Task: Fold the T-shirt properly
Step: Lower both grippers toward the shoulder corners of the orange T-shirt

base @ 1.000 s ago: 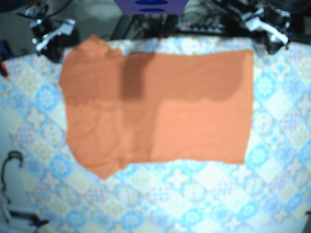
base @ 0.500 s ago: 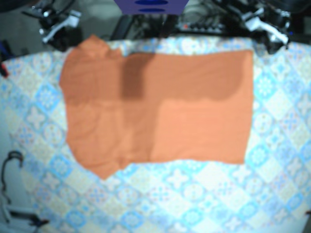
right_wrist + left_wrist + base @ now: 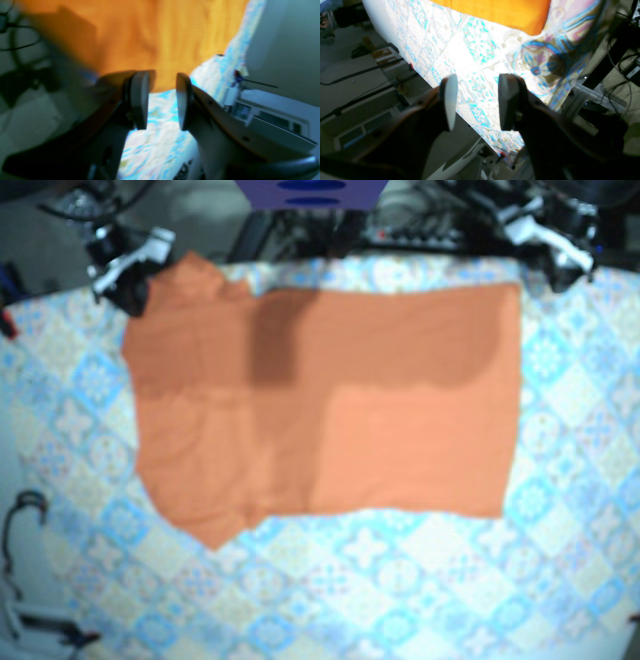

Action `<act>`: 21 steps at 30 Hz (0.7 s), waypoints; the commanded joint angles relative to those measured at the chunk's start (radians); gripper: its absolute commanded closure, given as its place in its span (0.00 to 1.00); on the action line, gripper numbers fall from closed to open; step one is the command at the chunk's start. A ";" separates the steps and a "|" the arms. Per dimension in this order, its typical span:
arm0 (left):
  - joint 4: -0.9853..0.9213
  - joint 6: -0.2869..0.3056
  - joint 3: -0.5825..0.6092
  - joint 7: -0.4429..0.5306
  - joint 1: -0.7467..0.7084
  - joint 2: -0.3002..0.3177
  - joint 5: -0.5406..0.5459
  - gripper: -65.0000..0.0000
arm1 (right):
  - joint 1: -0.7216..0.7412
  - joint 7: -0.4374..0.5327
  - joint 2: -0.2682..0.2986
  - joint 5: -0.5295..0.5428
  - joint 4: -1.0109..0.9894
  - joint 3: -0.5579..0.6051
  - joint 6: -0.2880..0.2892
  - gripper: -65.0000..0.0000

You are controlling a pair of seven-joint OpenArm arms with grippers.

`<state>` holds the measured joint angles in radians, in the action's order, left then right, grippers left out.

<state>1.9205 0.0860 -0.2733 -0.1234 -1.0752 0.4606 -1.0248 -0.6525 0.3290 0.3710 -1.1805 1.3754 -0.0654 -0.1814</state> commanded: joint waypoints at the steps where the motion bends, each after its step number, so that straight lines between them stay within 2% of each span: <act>1: 0.015 -0.016 -0.007 -0.003 -0.012 0.007 0.002 0.60 | -0.008 0.003 0.016 0.004 0.002 -0.009 -0.011 0.71; 12: 0.015 -0.018 -0.011 -0.003 -0.012 0.007 0.002 0.60 | 0.038 0.003 0.016 0.004 -0.058 -0.009 -0.010 0.71; 21: 0.015 -0.018 -0.011 -0.003 -0.012 0.007 0.002 0.60 | 0.038 0.011 0.024 0.009 -0.106 -0.052 -0.011 0.71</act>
<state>1.9205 0.0860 -0.2752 -0.1230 -1.0752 0.4599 -1.0245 -0.6094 0.3328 0.3820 -1.1770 1.2617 -0.1101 -0.1848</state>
